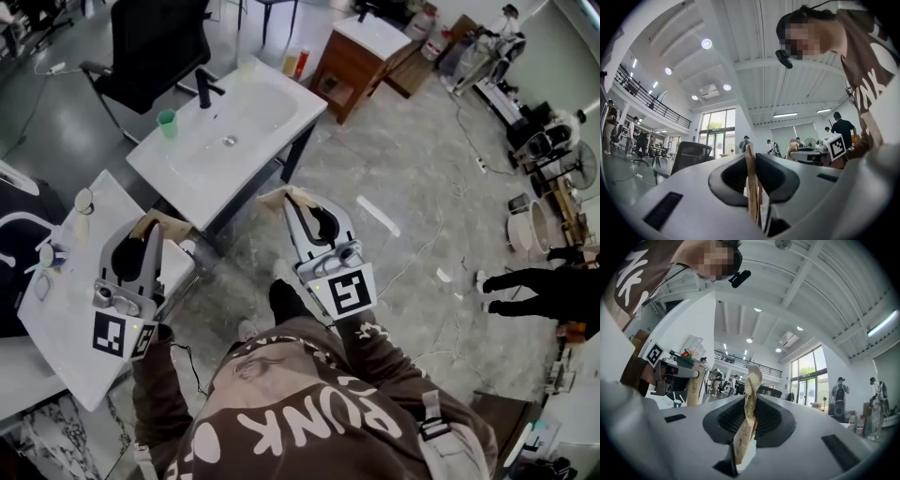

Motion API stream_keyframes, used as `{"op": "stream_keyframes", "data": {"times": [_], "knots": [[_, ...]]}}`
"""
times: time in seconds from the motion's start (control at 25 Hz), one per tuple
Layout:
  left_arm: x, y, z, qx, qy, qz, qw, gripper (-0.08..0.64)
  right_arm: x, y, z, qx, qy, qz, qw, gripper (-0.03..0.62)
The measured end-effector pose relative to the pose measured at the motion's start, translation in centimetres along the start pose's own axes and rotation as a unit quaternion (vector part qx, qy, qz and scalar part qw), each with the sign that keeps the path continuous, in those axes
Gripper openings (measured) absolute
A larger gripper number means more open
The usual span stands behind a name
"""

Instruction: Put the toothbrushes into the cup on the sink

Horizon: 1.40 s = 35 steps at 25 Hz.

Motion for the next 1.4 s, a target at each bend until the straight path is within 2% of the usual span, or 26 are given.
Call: {"op": "stream_keyframes", "data": {"times": [0.32, 0.64, 1.0, 1.4], "knots": [[-3.6, 7.2, -3.2, -0.023, 0.012, 0.032, 0.9991, 0.046, 6.5, 6.0, -5.7, 0.0, 0.03, 0.017, 0.999, 0.057], [-8.6, 18.3, -7.1, -0.048, 0.017, 0.082, 0.9954, 0.046, 17.9, 16.1, -12.8, -0.019, 0.053, 0.054, 0.997, 0.057], [-15.0, 29.1, -10.6, -0.071, 0.037, 0.117, 0.9899, 0.046, 28.3, 28.0, -19.1, -0.021, 0.04, 0.085, 0.995, 0.058], [-20.1, 34.4, -13.3, -0.089, 0.054, 0.14, 0.9848, 0.046, 34.5, 40.1, -25.4, -0.031, 0.002, 0.09, 0.995, 0.058]]}}
Point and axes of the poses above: the fingertips, and each gripper's own axes: y forward along the fingers, x to its right, z out of its top, the point moved 4 cm from there along -y, backward along the fingers, and after that the axes turned 6 degrees about z, right-handed, at the moved point
